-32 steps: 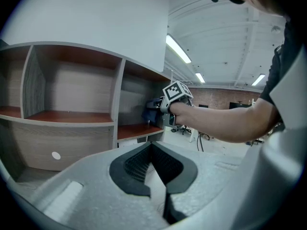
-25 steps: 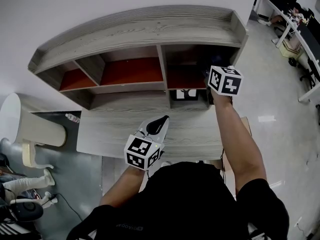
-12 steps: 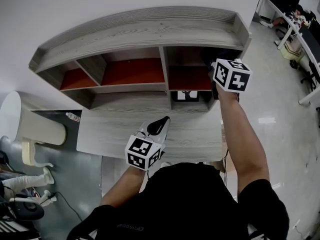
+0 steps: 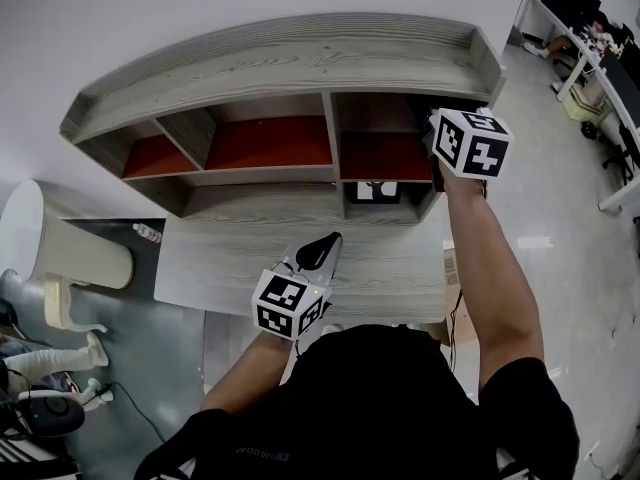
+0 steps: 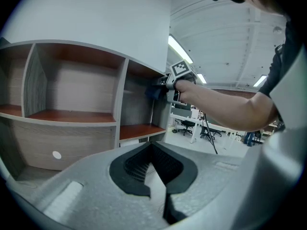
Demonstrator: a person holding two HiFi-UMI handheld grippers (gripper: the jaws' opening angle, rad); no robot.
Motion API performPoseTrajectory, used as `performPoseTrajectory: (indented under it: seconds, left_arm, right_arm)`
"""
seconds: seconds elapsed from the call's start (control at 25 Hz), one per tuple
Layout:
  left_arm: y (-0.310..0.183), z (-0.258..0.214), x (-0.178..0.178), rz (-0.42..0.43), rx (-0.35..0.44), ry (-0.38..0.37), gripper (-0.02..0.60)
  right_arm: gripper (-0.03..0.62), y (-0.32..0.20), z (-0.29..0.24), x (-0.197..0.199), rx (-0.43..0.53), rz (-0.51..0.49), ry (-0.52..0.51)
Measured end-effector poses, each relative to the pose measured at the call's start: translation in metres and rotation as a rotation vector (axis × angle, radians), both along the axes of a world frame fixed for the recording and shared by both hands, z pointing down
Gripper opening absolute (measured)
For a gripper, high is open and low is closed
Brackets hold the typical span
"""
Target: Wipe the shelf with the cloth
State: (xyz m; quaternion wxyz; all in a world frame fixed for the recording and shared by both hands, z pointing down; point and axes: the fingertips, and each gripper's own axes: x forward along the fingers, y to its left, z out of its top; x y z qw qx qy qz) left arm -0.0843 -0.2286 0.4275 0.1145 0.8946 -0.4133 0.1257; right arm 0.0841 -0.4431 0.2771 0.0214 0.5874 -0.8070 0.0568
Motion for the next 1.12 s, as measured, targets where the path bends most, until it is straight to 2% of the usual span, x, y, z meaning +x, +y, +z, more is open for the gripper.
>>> performPoseTrajectory:
  seconds: [0.48,1.12]
  left_arm:
    - [-0.001,-0.001,-0.004,-0.009,0.003,0.005,0.009]
    - [0.002,0.001,-0.023,-0.040,-0.003,0.008,0.009]
  right_arm:
    - [0.103,-0.001,0.005,-0.006,-0.008,0.000,0.021]
    - [0.103,-0.002,0.004,-0.075,0.013,-0.091,0.086]
